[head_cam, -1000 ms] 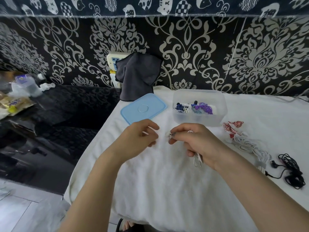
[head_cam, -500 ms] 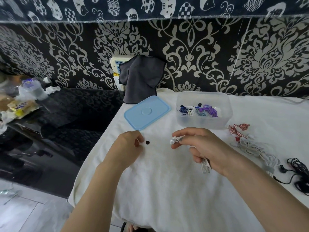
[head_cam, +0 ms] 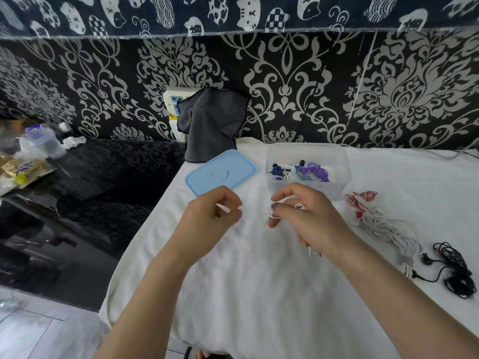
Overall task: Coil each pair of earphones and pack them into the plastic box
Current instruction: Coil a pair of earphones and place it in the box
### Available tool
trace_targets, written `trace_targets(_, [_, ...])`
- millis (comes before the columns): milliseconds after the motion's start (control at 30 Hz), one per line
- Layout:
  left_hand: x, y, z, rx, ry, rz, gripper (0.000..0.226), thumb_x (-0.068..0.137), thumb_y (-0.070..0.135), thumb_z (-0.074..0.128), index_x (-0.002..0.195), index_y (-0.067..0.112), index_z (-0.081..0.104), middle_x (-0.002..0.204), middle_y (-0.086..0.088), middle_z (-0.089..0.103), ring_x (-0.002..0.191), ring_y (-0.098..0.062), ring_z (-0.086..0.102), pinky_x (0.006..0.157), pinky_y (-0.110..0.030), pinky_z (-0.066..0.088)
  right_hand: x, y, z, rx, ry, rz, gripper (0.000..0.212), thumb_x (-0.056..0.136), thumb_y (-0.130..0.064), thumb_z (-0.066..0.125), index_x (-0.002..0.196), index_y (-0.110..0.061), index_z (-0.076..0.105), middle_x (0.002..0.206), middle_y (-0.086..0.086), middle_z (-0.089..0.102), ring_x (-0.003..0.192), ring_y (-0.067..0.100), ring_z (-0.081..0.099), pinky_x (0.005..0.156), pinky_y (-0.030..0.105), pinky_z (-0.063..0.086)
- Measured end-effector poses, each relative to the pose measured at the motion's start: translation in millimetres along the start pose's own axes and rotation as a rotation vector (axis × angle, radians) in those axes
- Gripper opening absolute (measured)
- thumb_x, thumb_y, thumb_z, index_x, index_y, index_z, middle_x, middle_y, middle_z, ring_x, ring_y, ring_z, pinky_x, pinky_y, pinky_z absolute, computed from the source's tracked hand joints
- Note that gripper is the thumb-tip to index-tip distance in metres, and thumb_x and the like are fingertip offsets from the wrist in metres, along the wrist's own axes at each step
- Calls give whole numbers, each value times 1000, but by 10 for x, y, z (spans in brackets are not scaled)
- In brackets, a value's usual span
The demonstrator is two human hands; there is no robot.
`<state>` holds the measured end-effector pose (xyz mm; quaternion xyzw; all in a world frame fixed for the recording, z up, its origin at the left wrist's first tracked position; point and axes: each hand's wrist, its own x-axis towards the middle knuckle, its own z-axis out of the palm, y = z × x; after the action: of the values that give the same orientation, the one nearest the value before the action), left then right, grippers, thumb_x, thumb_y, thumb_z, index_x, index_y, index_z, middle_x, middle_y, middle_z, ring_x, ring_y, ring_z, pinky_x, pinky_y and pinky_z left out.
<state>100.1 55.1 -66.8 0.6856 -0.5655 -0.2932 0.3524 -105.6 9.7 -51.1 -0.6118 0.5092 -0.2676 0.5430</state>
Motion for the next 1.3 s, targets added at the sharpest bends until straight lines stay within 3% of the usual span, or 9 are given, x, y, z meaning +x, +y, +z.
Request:
trace_targets(67, [-23,116,47,-95,-46,14,15,89,13,73,86,27,67,90,9,72,63,-13,58,58,-24,50,-21,-21,-6,-10,11,-34,4,93,-23,63,96,-24,63,82,-12,78,42,16,37,47,30,36])
trace_targets(233, [-38,257,93,-242,-73,11,10,89,7,74,89,16,69,74,14,70,62,-10,59,58,-21,50,-70,-45,-32,-9,25,-147,8,94,-25,64,93,-32,68,90,-14,72,39,10,42,42,28,38])
trace_targets(367, [-40,305,94,-261,-74,6,7,89,9,75,91,13,69,74,14,70,63,-10,58,58,-21,50,-89,-54,-64,1,36,-157,11,94,-22,67,94,-32,72,94,-20,68,39,9,44,40,23,37])
trace_targets(567, [-27,322,68,-283,-49,-4,6,89,12,75,91,12,70,78,11,71,63,-11,57,58,-20,50,-103,-79,-99,-44,97,-228,9,92,-17,70,95,-24,74,90,-7,71,49,-8,55,45,8,37])
trace_targets(733, [-41,362,84,-294,-89,10,6,90,14,75,90,16,69,90,0,77,62,-12,57,60,-24,51,-128,-121,-100,-27,85,-251,11,92,-14,68,99,-20,75,85,-6,74,48,-9,55,46,8,38])
trace_targets(1033, [-43,377,95,-320,-107,24,7,91,15,73,90,20,69,90,-2,78,66,-14,58,63,-29,51,-150,-143,-102,40,63,-223,11,93,-10,66,100,-15,75,84,-3,74,44,-7,55,43,6,36])
trace_targets(1300, [-52,406,90,-379,-91,37,9,92,9,72,97,17,71,88,-4,79,69,-15,60,61,-25,50,-142,-148,-111,53,74,-206,4,92,-14,69,96,-16,70,83,-3,75,45,-6,55,45,8,36])
